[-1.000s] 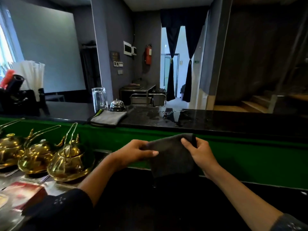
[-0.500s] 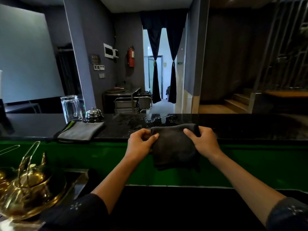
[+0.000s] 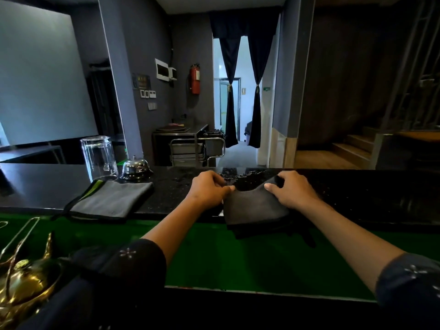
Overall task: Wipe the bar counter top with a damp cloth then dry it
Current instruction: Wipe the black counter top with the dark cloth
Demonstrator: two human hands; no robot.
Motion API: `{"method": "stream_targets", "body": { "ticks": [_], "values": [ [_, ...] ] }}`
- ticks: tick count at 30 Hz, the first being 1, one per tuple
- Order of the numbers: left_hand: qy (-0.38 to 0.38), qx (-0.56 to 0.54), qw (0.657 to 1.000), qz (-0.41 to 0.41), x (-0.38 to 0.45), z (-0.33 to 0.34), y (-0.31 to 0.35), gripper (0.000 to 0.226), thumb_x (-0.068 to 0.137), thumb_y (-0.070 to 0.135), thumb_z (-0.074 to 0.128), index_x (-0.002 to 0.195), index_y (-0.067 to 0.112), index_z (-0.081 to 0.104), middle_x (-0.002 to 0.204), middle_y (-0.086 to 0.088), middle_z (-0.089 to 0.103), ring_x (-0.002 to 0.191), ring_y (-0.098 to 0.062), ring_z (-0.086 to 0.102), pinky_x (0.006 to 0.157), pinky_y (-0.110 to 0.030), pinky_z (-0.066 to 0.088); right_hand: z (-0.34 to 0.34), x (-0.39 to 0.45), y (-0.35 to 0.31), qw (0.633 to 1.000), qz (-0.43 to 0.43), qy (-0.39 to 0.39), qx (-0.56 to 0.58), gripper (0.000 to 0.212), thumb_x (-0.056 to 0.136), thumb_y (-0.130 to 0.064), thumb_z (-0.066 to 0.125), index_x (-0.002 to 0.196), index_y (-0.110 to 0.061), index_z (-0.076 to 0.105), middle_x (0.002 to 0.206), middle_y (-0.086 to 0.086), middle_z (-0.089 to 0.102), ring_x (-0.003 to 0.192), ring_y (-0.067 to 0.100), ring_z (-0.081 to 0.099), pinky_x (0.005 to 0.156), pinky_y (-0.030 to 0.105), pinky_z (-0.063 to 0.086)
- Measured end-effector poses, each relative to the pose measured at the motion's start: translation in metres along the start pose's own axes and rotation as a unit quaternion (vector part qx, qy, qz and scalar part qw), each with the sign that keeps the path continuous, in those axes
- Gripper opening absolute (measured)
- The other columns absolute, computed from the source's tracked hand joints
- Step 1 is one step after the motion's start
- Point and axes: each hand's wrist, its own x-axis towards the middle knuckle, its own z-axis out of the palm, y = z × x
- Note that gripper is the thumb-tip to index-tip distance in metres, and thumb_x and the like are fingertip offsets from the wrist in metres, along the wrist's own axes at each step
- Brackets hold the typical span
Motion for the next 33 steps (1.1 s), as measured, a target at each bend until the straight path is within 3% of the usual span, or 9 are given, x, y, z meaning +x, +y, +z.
{"method": "stream_targets", "body": {
  "ticks": [4,6,9,13,17,22,27,33],
  "values": [
    [0.057,0.118,0.991,0.041,0.004,-0.024,-0.024,0.048,0.088,0.04,0.064,0.124,0.013,0.051,0.119,-0.005,0.057,0.106,-0.018,0.056,0.092,-0.034,0.048,-0.004,-0.02,-0.016,0.985,-0.159,0.01,-0.074,0.061,0.092,-0.055,0.054,0.145,-0.03,0.038,0.152,0.002,0.037,0.141,0.024,0.03,0.114,0.049,0.028],
    [0.05,0.232,0.971,0.037,0.006,-0.042,-0.043,0.051,0.089,0.046,0.058,0.13,0.015,0.049,0.127,-0.009,0.053,0.116,-0.024,0.053,0.099,-0.044,0.045,-0.001,-0.033,-0.025,0.971,-0.2,-0.088,-0.099,0.064,0.093,-0.064,0.039,0.151,-0.039,0.028,0.161,-0.003,0.023,0.149,0.02,0.014,0.12,0.054,0.01],
    [-0.012,0.322,0.946,0.019,0.008,-0.06,-0.069,0.062,0.091,0.054,0.049,0.139,0.015,0.043,0.139,-0.012,0.046,0.126,-0.029,0.047,0.105,-0.045,0.039,0.013,-0.044,-0.031,0.951,-0.161,-0.213,-0.157,0.072,0.088,-0.075,0.015,0.154,-0.045,0.012,0.165,-0.005,0.005,0.151,0.02,0.002,0.118,0.057,-0.004],
    [-0.063,0.319,0.946,-0.011,0.008,-0.056,-0.083,0.063,0.096,0.056,0.032,0.146,0.017,0.036,0.151,-0.009,0.036,0.137,-0.027,0.035,0.113,-0.04,0.026,0.023,-0.038,-0.041,0.953,-0.123,-0.212,-0.177,0.073,0.088,-0.077,0.008,0.154,-0.046,0.005,0.165,-0.005,-0.001,0.152,0.022,-0.001,0.117,0.058,-0.007],
    [-0.05,0.346,0.937,-0.019,0.008,-0.052,-0.082,0.062,0.095,0.057,0.028,0.146,0.023,0.033,0.152,-0.006,0.035,0.138,-0.025,0.035,0.109,-0.04,0.028,0.039,-0.029,-0.067,0.952,-0.084,-0.215,-0.202,0.069,0.09,-0.075,0.007,0.153,-0.048,0.0,0.165,0.003,-0.005,0.15,0.033,-0.006,0.113,0.065,-0.011],
    [-0.069,0.34,0.937,-0.037,0.009,-0.056,-0.08,0.064,0.094,0.06,0.029,0.147,0.024,0.032,0.155,-0.006,0.031,0.14,-0.024,0.031,0.112,-0.041,0.025,0.053,-0.039,-0.091,0.948,-0.109,-0.219,-0.203,0.064,0.092,-0.074,0.009,0.151,-0.053,0.001,0.165,0.007,-0.006,0.149,0.038,-0.008,0.109,0.069,-0.015],
    [-0.075,0.341,0.937,-0.023,0.009,-0.059,-0.084,0.064,0.095,0.06,0.029,0.146,0.023,0.033,0.152,-0.008,0.035,0.138,-0.026,0.035,0.113,-0.04,0.024,0.018,-0.04,-0.027,0.955,-0.094,-0.196,-0.202,0.063,0.089,-0.076,0.008,0.149,-0.057,0.003,0.165,-0.001,-0.003,0.151,0.031,-0.003,0.114,0.064,-0.009],
    [-0.065,0.352,0.933,-0.019,0.008,-0.054,-0.084,0.064,0.096,0.058,0.026,0.148,0.021,0.031,0.155,-0.007,0.029,0.141,-0.025,0.03,0.116,-0.041,0.02,-0.047,-0.039,0.074,0.958,0.061,-0.162,-0.227,0.061,0.09,-0.075,0.007,0.148,-0.058,0.005,0.165,-0.002,0.0,0.151,0.028,0.0,0.116,0.061,-0.004]
  ]
}}
